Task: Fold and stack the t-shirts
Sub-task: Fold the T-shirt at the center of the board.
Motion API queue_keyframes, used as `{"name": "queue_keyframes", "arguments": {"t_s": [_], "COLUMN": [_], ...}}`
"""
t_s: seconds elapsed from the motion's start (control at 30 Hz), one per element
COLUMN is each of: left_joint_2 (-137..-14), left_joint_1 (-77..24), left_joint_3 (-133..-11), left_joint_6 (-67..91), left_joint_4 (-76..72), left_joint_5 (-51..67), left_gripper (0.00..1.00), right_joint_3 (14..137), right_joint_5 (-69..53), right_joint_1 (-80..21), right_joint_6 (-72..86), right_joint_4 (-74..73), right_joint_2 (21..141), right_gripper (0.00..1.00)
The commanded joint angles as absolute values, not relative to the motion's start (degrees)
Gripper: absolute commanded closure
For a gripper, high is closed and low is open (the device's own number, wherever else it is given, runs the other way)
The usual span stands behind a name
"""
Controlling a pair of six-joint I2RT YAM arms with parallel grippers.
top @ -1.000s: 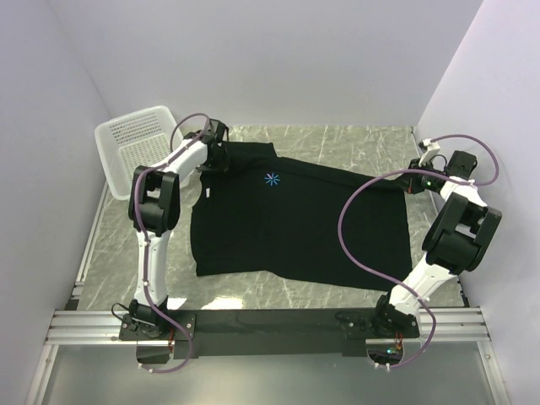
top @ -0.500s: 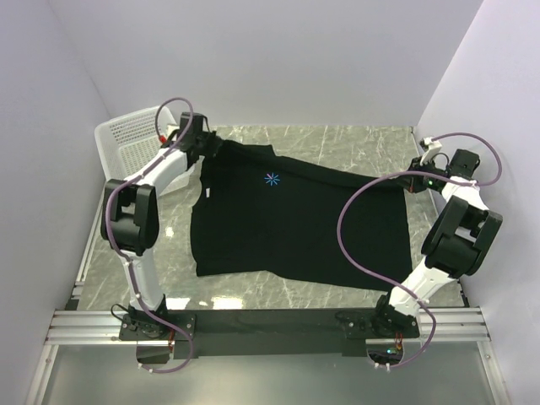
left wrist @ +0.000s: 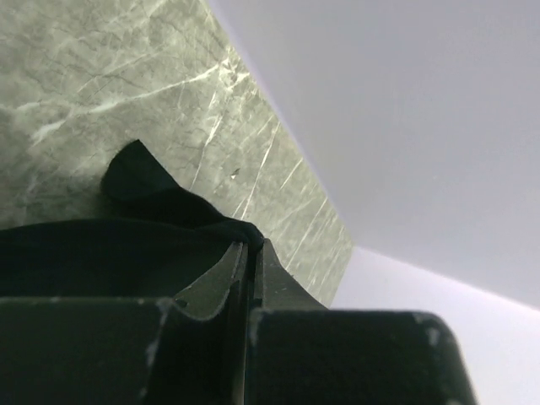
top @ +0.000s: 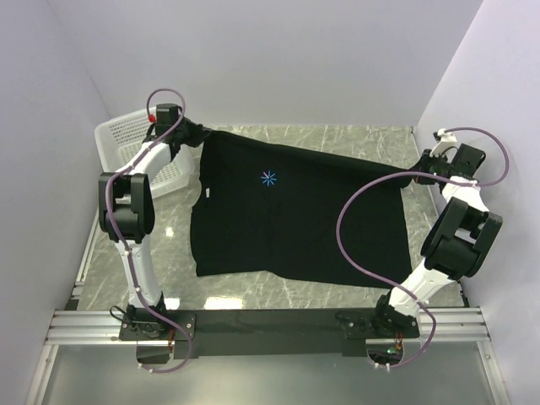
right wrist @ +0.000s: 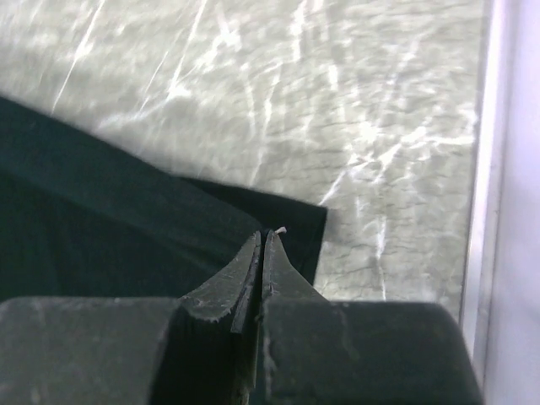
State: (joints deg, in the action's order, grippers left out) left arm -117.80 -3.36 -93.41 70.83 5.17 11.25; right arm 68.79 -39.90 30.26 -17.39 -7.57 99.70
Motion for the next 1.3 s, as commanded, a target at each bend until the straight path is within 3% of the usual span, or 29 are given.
{"name": "queue_keyframes", "arguments": {"t_s": [0.0,0.27,0.43,0.73,1.07,1.27], "left_joint_2": [-118.91,-121.81,-123.13,-126.47,-124.98,-128.76], "left_joint_1": [-1.23,-0.09,-0.09,-0.09,-0.09,-0.09], "left_joint_3": [-96.51,-98.26,-98.88,-101.51,-101.96,-102.39], "left_joint_6": [66.27,66.45,66.36,66.01,64.69,67.49], "left_joint_4": [-2.78,-9.75,-13.62,-15.91,-15.47,-17.48], "left_joint_5": [16.16,21.8,22.06,20.92,18.99,18.72], "left_gripper": [1.0,1.0,1.0,1.0,1.0,1.0], "right_joint_3": [71.89,74.97,74.0,81.38,79.98,86.29], "right_joint_5": [-32.44,-32.35,-24.8,-22.06,-24.0,-23.47], "right_joint_1": [30.94,30.85,28.58,24.7,24.79,24.79], "right_joint_6": [-10.38,-1.61,7.73,7.55,8.43,9.14], "right_joint_4": [-0.89,3.06,12.57,14.33,18.1,13.11], "right_joint_2": [99.31,101.51,102.21,109.42,104.59,111.96], "right_gripper": [1.0,1.0,1.0,1.0,1.0,1.0]}}
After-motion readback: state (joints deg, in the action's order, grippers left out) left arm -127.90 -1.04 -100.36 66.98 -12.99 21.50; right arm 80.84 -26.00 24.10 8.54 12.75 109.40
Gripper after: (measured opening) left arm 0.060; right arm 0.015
